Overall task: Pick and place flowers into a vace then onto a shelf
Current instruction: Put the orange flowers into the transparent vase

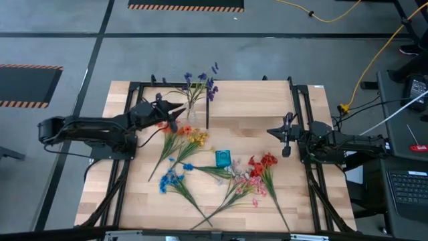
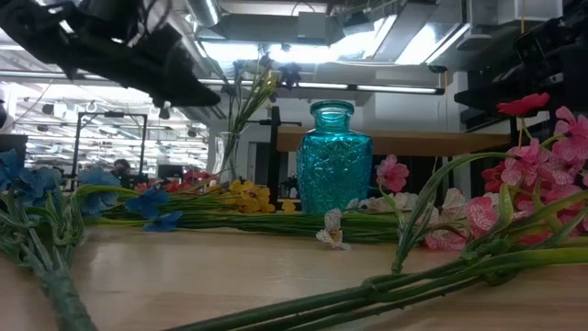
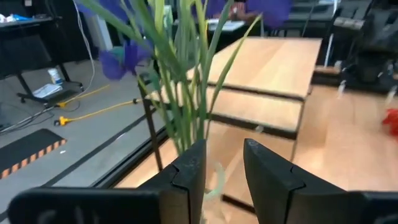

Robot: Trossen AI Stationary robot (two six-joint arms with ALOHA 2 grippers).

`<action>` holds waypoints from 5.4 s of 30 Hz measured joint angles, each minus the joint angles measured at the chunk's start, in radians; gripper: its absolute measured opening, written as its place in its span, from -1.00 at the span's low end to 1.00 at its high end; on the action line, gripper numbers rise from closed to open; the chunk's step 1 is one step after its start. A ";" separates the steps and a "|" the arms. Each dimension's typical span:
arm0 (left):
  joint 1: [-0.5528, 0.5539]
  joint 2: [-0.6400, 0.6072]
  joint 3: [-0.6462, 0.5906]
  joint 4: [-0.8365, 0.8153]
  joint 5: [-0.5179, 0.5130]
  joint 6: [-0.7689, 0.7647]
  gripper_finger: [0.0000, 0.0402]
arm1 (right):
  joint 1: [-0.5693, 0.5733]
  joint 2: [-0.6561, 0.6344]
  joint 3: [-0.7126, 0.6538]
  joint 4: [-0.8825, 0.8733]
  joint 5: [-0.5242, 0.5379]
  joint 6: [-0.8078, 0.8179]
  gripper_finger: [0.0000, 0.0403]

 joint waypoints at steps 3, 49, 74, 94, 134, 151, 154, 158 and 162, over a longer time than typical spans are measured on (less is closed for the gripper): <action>-0.048 -0.043 0.000 -0.043 -0.046 -0.025 -0.54 | 0.000 0.000 0.000 0.000 0.000 0.000 -0.96; -0.560 0.428 0.554 -1.475 -0.141 -1.089 -0.47 | 0.000 0.000 0.000 -0.001 0.003 -0.077 -0.96; -0.560 0.602 0.445 -1.309 0.125 -1.128 -0.15 | 0.000 0.000 0.000 -0.001 0.003 -0.074 -0.96; -0.560 0.596 0.347 -1.238 0.132 -1.215 -0.16 | 0.000 0.000 0.000 -0.001 0.003 -0.074 -0.96; -0.552 0.385 0.334 -1.481 0.051 -1.399 -0.95 | 0.000 0.000 0.000 0.000 0.003 -0.071 -0.96; -0.553 0.169 0.338 -1.498 -0.148 -1.380 -0.96 | 0.000 0.000 0.000 -0.001 0.003 -0.073 -0.96; -0.558 0.146 0.338 -1.498 -0.144 -1.335 -0.96 | 0.000 0.000 0.000 -0.001 0.003 -0.073 -0.96; -0.599 0.124 0.339 -1.497 -0.142 -1.303 -0.96 | 0.000 0.000 0.000 -0.001 0.003 -0.073 -0.96; -0.684 0.101 0.340 -1.496 -0.172 -1.296 -0.96 | 0.000 0.000 0.000 -0.001 0.003 -0.073 -0.96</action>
